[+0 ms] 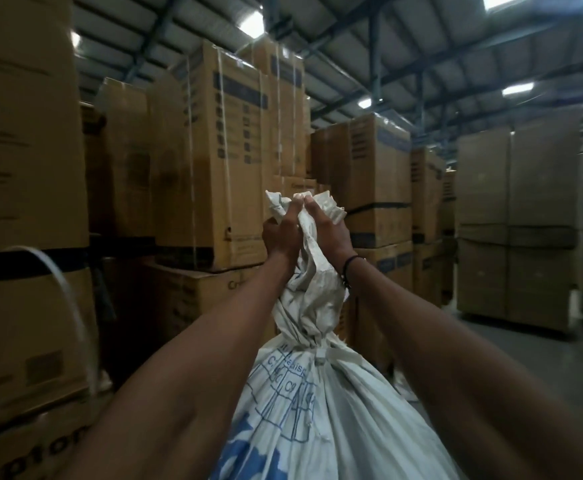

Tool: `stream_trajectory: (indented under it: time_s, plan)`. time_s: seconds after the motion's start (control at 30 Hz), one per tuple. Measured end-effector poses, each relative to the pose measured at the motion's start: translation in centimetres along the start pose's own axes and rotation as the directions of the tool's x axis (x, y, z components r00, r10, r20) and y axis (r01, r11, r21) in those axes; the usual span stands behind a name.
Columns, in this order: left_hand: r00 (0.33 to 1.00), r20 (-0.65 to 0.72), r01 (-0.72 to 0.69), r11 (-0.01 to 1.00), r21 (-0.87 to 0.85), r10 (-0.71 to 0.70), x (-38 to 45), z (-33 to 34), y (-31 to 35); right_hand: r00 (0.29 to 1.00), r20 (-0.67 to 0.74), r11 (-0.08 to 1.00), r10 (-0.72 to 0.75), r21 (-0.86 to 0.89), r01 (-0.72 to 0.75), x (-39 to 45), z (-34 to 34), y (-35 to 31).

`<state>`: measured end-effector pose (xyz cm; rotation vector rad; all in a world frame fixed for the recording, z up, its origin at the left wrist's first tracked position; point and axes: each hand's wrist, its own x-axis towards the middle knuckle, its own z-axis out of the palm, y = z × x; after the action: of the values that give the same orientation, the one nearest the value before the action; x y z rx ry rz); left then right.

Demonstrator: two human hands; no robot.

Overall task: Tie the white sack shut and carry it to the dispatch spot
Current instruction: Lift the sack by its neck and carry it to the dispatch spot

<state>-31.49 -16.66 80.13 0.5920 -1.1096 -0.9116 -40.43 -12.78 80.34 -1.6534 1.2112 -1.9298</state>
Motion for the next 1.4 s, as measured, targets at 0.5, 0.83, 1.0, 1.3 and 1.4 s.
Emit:
stream_trajectory:
  time_s: [0.5, 0.83, 1.0, 1.3, 1.4]
  plan:
    - [0.98, 0.186, 0.102, 0.983, -0.153, -0.072, -1.1, 22.2, -10.7, 0.986, -0.151, 0.98, 0.071, -0.176, -0.097, 7.7, -20.5, 8.5]
    - [0.943, 0.308, 0.178, 0.972, -0.156, -0.124, 1.4, 38.9, -20.3, 0.956, -0.292, 0.953, 0.04, -0.276, -0.124, 15.6, -34.4, 16.1]
    - [0.935, 0.335, 0.178, 0.971, -0.158, -0.117, 2.7, 46.3, -25.5, 0.929, -0.366, 0.937, 0.056, -0.301, -0.175, 21.2, -40.9, 22.8]
    - [0.86, 0.499, 0.229, 0.954, -0.191, -0.107, 8.2, 62.0, -34.5, 0.851, -0.524, 0.912, 0.039, -0.329, -0.245, 32.3, -52.8, 31.9]
    - [0.825, 0.554, 0.246, 0.952, -0.18, -0.109, 9.9, 67.5, -38.2, 0.841, -0.54, 0.907, 0.021, -0.344, -0.243, 34.0, -55.6, 33.5]
